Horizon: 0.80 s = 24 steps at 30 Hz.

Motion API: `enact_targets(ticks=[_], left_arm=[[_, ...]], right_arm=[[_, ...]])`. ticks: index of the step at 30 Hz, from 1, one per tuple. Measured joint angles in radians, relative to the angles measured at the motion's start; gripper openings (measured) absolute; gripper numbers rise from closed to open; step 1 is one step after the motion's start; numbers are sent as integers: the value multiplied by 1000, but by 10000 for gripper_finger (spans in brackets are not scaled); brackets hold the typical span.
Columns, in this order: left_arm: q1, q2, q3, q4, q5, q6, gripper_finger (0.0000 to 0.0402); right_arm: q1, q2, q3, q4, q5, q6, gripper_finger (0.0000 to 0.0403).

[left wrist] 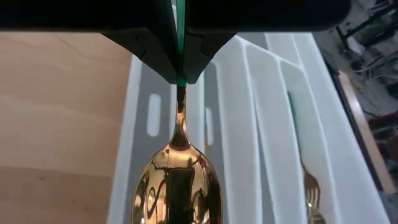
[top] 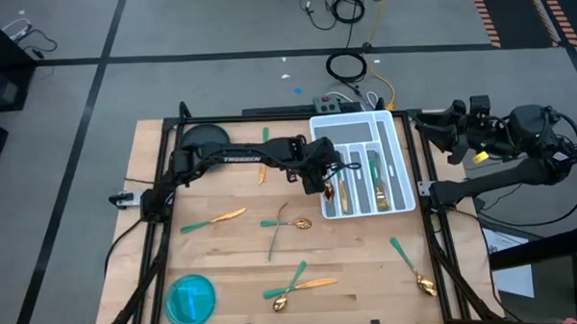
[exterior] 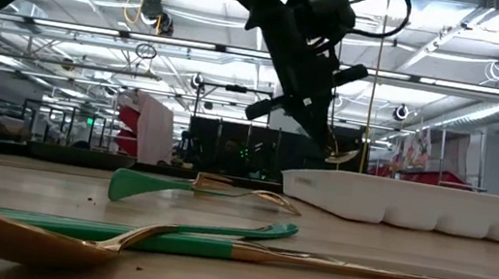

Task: Sort silverware
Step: Put the top green spoon on the silverware tray

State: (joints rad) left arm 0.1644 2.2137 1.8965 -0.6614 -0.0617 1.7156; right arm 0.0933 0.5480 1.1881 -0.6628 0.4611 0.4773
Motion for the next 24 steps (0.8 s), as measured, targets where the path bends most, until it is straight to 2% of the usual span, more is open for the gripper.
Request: enact_targets(ticks=[14, 24], left_arm=[[-8, 78, 1, 31, -32, 44, 8], [-14, 102, 1, 52, -7, 70, 7]], right_arm=[[0, 0, 0, 0, -27, -3, 222], [0, 0, 0, 0, -72, -22, 222]])
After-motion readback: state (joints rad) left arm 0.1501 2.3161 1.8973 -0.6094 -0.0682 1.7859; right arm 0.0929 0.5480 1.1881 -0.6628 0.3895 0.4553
